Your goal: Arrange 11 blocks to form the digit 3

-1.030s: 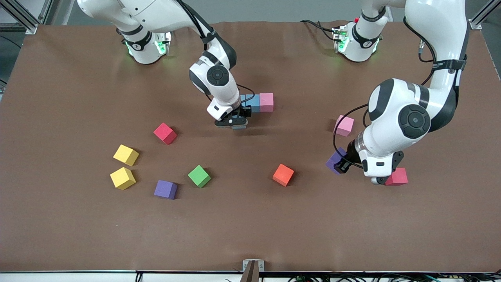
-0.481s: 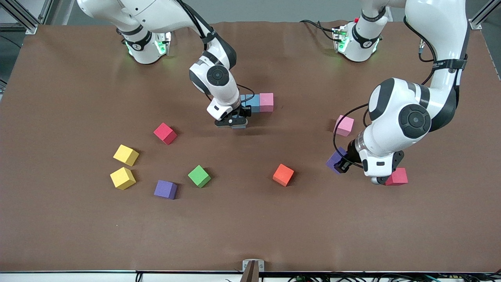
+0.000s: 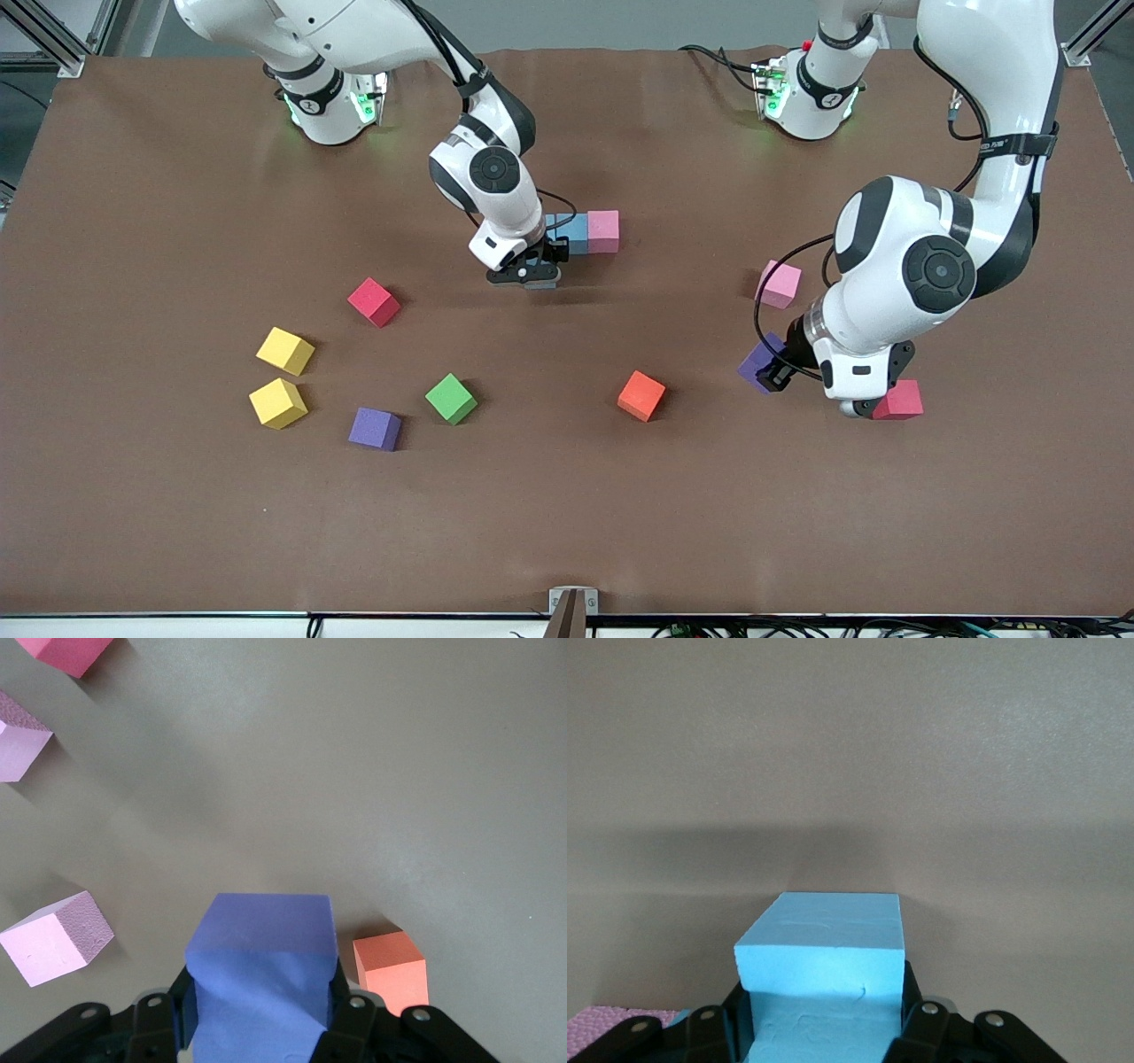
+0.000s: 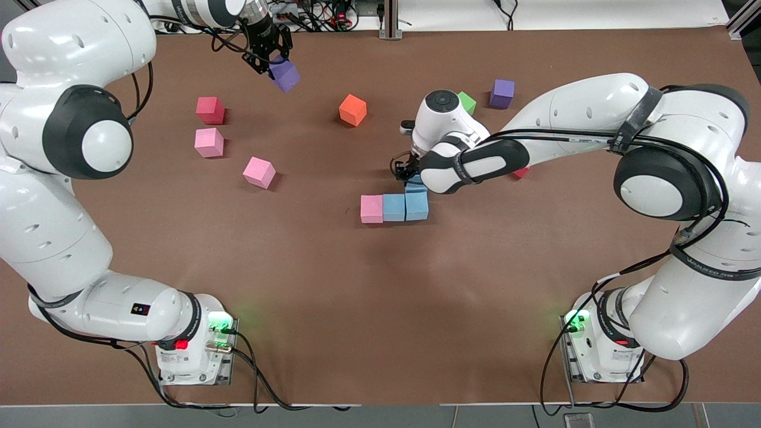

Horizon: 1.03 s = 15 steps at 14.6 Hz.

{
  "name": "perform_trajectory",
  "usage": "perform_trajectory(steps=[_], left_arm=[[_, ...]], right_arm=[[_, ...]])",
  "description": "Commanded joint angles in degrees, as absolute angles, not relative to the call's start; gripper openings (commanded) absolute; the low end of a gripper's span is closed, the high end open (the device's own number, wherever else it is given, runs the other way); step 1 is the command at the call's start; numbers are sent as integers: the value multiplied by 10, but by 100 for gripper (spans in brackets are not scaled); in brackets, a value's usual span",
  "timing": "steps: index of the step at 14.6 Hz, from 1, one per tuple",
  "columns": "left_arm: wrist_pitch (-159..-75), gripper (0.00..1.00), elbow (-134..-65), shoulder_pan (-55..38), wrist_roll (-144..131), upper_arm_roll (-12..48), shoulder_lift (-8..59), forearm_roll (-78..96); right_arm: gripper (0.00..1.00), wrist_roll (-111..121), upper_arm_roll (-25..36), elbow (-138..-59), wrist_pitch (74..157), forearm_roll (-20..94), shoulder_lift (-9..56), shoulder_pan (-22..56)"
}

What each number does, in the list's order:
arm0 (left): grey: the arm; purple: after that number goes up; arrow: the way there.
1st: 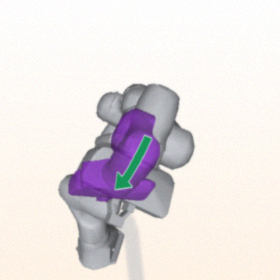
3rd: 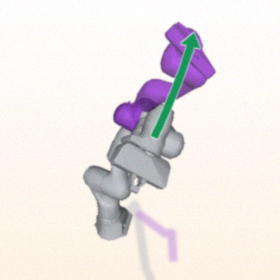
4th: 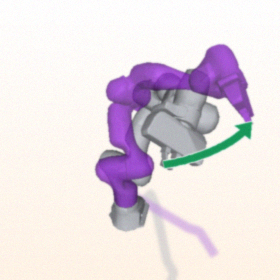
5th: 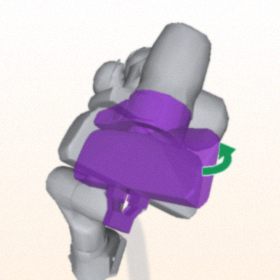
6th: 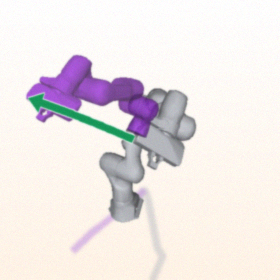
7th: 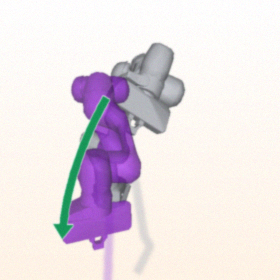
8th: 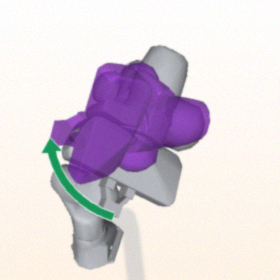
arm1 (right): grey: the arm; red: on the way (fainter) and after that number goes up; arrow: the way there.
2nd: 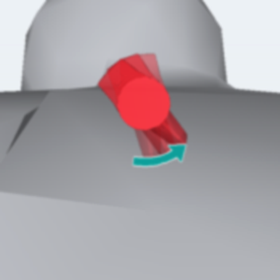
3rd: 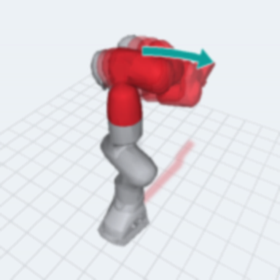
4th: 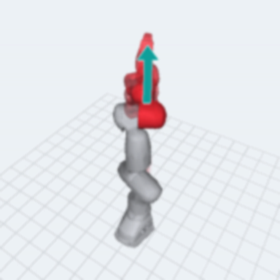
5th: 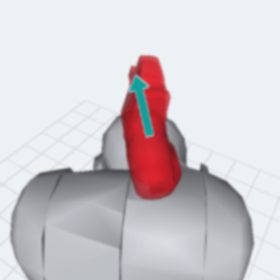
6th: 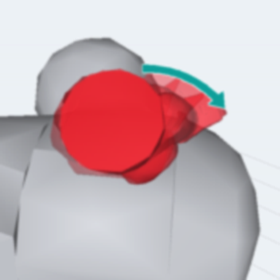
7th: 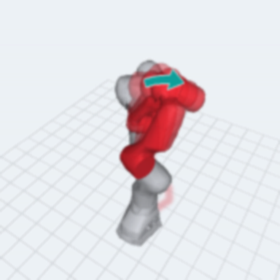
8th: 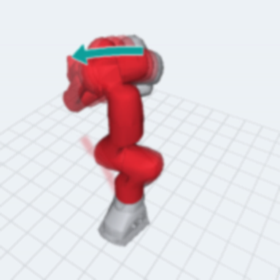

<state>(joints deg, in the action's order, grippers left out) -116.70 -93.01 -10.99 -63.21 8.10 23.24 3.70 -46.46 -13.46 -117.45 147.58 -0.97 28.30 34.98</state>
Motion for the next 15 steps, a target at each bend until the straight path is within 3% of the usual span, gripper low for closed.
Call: perform_trajectory(steps=[1, 15], left_arm=[[-1155, 1, -933, -108, -637, 83, 222, 48], [-1156, 1, -932, -114, -640, 83, 226, 47]], right_arm=[[1, -481, -136, -1196, 1480, -15, 263, 352], [1, -483, -137, -1195, 1480, -14, 263, 353]])
